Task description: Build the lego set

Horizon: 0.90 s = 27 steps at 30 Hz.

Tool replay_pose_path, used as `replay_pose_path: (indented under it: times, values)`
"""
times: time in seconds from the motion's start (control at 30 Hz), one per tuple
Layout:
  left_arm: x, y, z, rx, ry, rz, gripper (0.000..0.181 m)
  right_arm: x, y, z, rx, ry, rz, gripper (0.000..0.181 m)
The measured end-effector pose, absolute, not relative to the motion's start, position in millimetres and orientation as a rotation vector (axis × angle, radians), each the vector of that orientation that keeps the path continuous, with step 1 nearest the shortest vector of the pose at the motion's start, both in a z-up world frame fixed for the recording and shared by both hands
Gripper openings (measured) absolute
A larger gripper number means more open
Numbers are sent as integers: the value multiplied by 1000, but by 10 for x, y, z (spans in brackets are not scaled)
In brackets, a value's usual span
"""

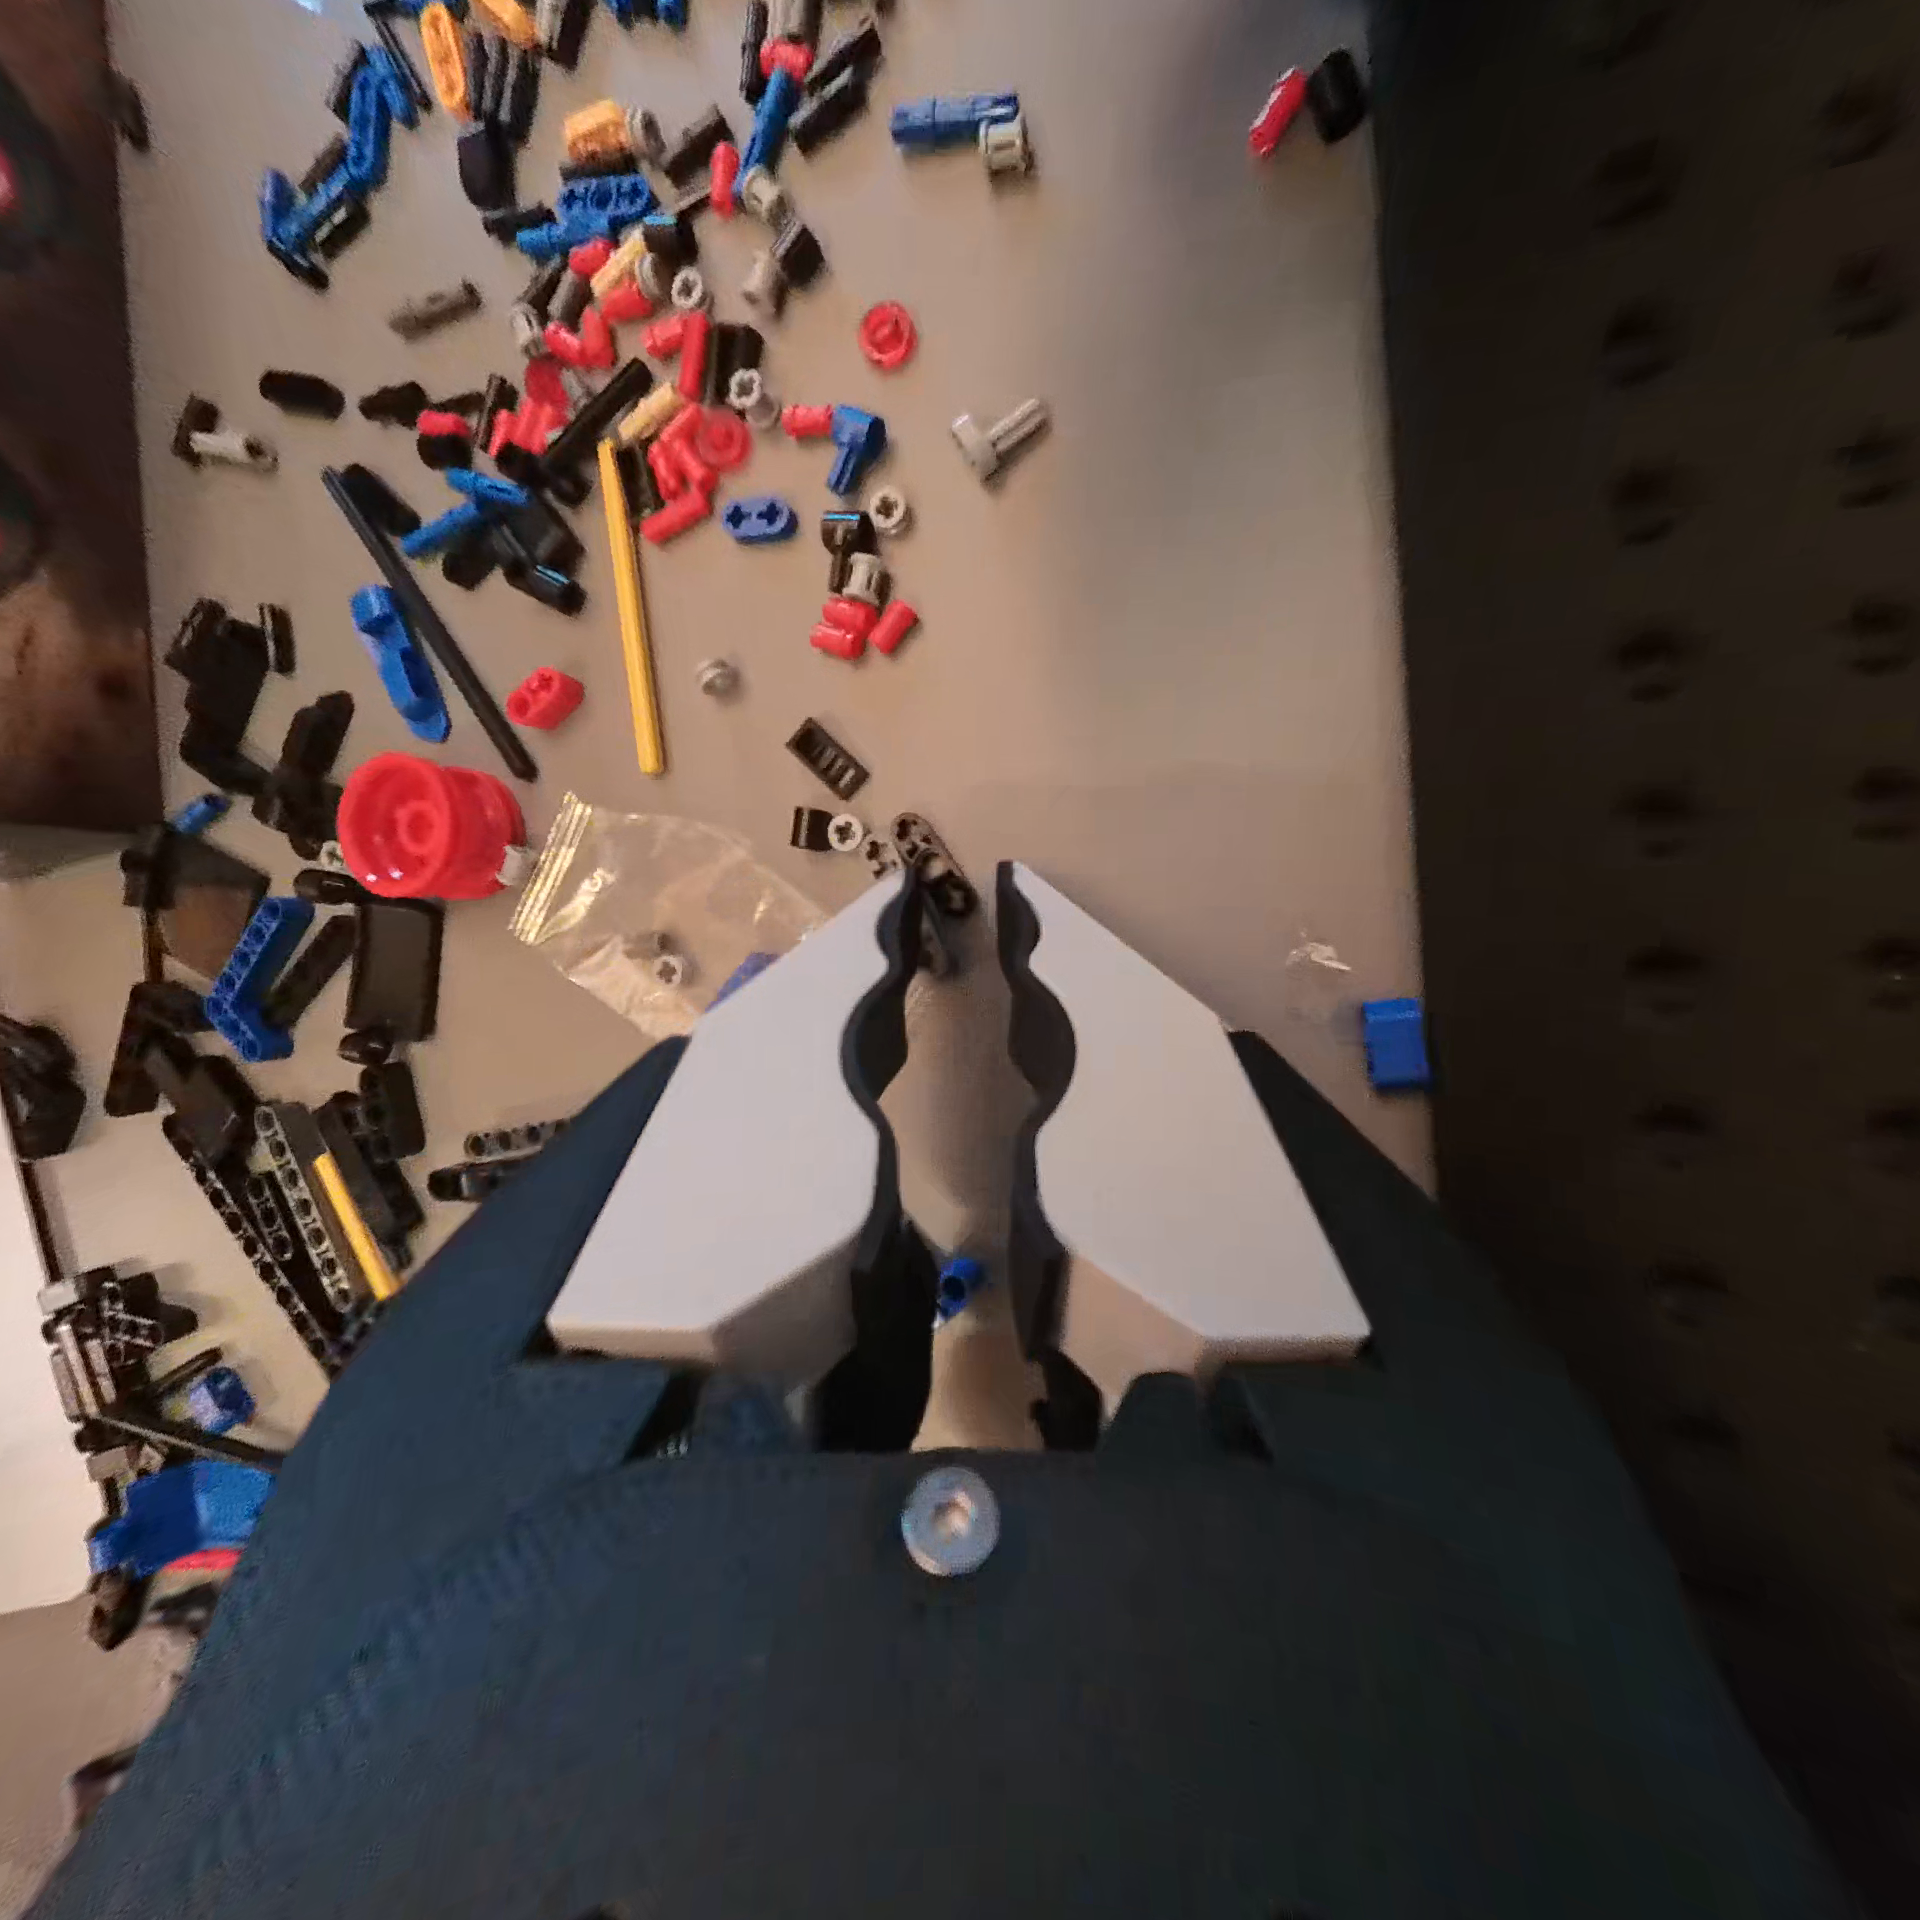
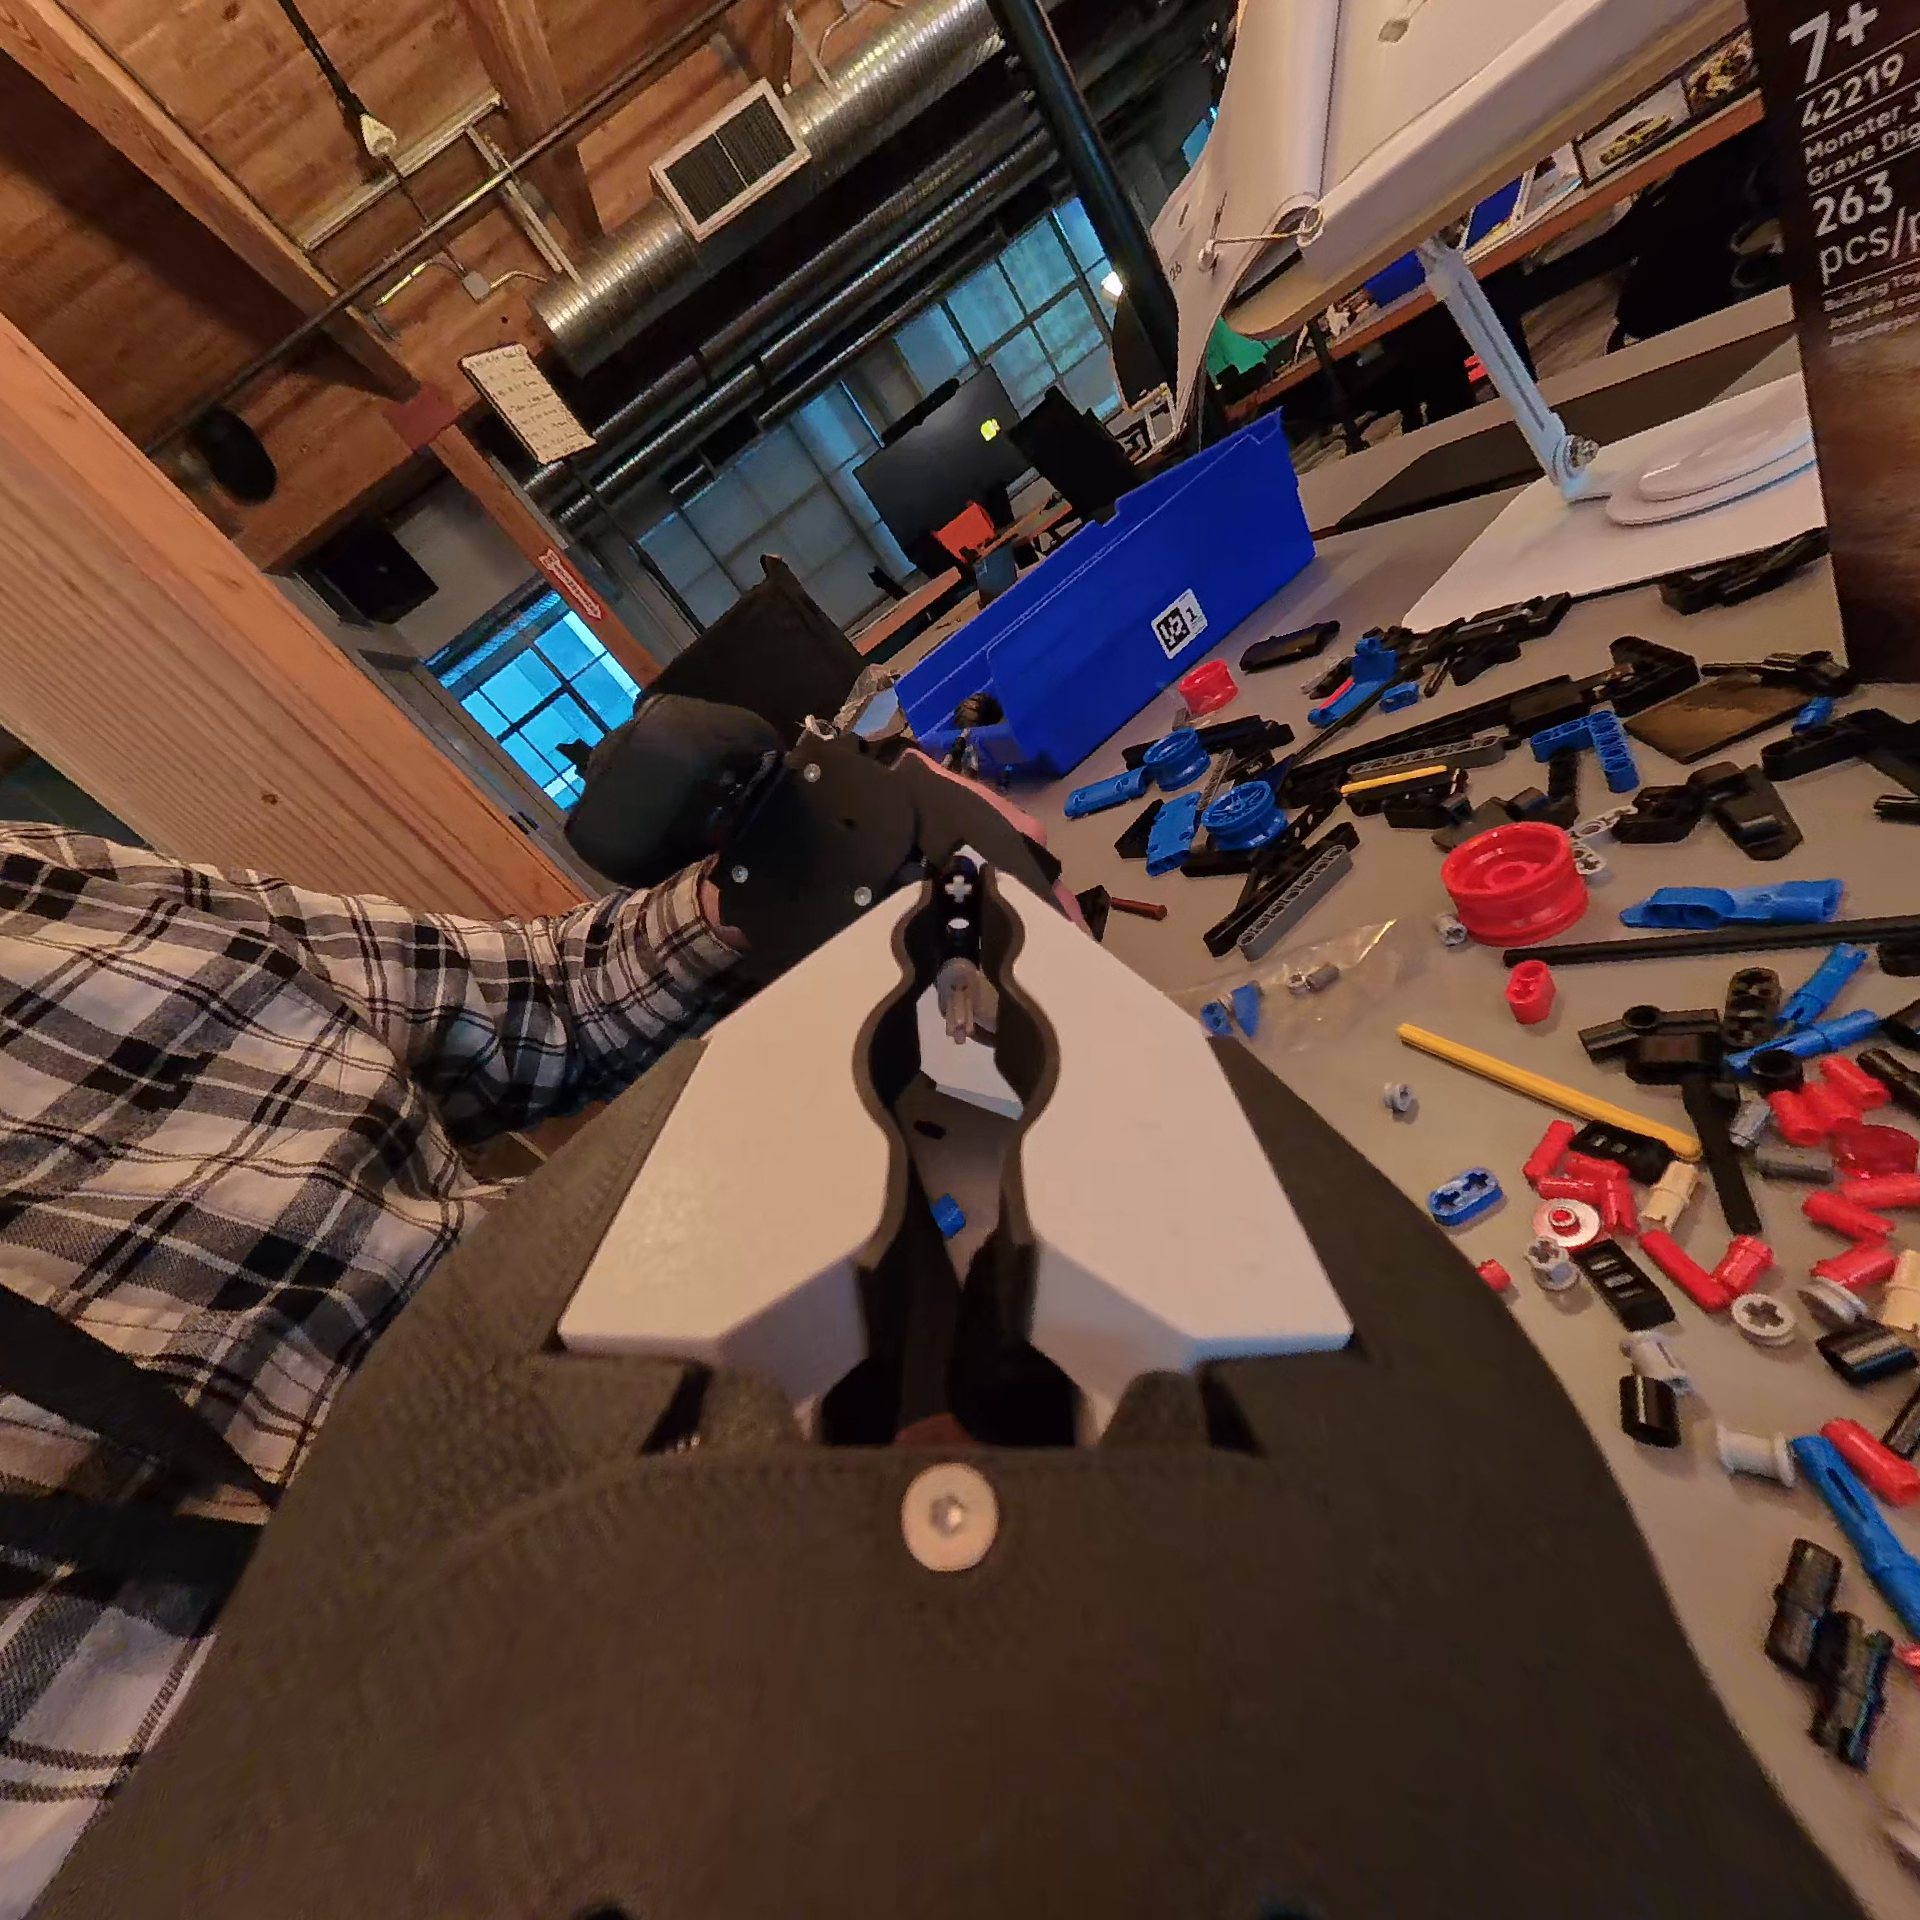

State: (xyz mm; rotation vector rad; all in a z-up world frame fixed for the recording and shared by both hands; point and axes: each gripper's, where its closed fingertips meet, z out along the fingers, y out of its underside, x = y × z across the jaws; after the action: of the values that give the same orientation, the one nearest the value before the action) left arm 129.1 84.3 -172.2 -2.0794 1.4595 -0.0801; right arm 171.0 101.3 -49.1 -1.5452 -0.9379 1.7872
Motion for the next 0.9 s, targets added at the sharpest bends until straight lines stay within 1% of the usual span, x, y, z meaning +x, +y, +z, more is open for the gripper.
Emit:
replay_pose_path:
  times: [0.07,0.17,0.3,0.33,0.43,0.5,0.53,0.67,0.8,0.83,0.9]
  values:
    - [1295,860,-1731,-2106,1432,-91,12,1706,1004,-494,-1543,-945,1784,6]
    - [1305,897,-1727,-2128,1411,-79,7,1710,1005,-489,-1539,-942,1791,6]
    - [1342,873,-1728,-2080,1490,-31,4,1719,1005,-481,-1532,-939,1793,6]
    - [1344,848,-1736,-2067,1522,-21,0,1720,1004,-478,-1530,-938,1794,6]
    - [1361,814,-1740,-2039,1544,-19,0,1724,1000,-475,-1525,-939,1796,6]
    - [1350,833,-1735,-2053,1515,-4,8,1722,994,-475,-1524,-944,1795,6]
    - [1337,854,-1717,-2052,1505,11,17,1721,991,-474,-1523,-947,1795,6]
    - [1325,873,-1707,-2092,1446,-29,23,1725,987,-468,-1518,-947,1796,6]
    - [1338,844,-1735,-2182,1388,-103,17,1725,984,-466,-1517,-948,1794,6]
    - [1338,836,-1736,-2201,1382,-117,18,1724,984,-467,-1517,-948,1795,6]
    - [1346,802,-1735,-2210,1400,-139,12,1727,984,-463,-1515,-948,1797,6]
